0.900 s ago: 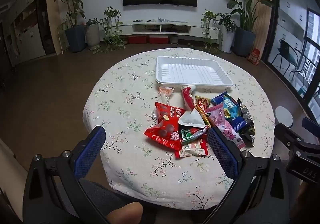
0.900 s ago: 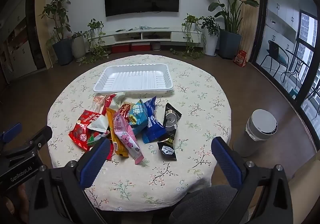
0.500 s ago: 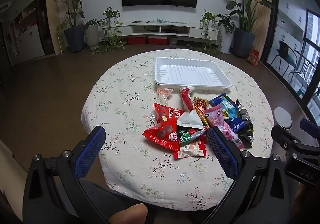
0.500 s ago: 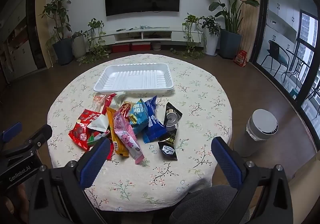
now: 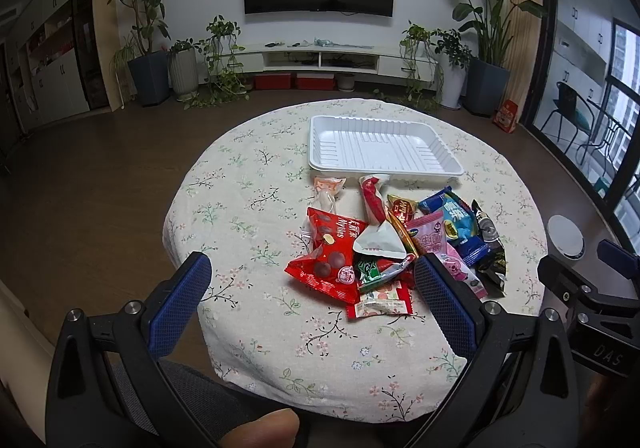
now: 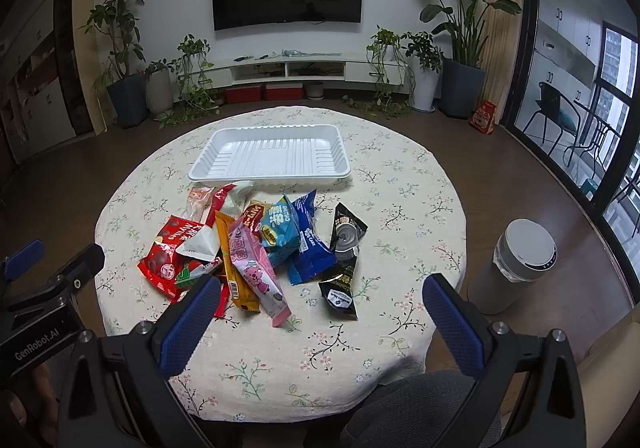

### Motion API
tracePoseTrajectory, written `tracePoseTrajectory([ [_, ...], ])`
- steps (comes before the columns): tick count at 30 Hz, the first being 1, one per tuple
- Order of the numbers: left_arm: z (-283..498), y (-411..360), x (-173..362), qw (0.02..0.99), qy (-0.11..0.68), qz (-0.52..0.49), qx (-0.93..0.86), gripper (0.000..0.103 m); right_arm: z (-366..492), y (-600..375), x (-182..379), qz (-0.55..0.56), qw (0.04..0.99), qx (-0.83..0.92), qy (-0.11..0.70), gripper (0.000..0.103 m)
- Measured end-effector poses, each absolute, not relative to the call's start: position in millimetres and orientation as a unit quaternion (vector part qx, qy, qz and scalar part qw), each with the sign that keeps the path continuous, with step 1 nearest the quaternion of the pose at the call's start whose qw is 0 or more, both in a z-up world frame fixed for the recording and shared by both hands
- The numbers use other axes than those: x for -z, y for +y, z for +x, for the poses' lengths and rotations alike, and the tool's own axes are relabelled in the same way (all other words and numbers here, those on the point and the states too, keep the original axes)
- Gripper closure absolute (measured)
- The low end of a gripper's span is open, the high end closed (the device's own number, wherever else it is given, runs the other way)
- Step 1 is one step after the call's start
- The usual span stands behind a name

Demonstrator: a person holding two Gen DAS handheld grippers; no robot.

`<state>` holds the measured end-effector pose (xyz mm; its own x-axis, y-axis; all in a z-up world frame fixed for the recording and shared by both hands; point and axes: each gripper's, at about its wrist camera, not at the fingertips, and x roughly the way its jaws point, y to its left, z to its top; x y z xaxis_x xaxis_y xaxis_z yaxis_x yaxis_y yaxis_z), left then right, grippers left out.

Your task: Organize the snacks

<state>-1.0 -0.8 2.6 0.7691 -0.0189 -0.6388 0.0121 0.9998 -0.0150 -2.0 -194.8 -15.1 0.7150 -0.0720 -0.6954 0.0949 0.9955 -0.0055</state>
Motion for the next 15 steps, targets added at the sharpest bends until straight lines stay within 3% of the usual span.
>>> tracePoseTrajectory([
  [15,-2.0,-2.0,-4.5,0.941,0.339,-0.005,0.009,0.000,-2.9,-194.0,15.9,0.015,0.926,0.045,0.375,0.000],
])
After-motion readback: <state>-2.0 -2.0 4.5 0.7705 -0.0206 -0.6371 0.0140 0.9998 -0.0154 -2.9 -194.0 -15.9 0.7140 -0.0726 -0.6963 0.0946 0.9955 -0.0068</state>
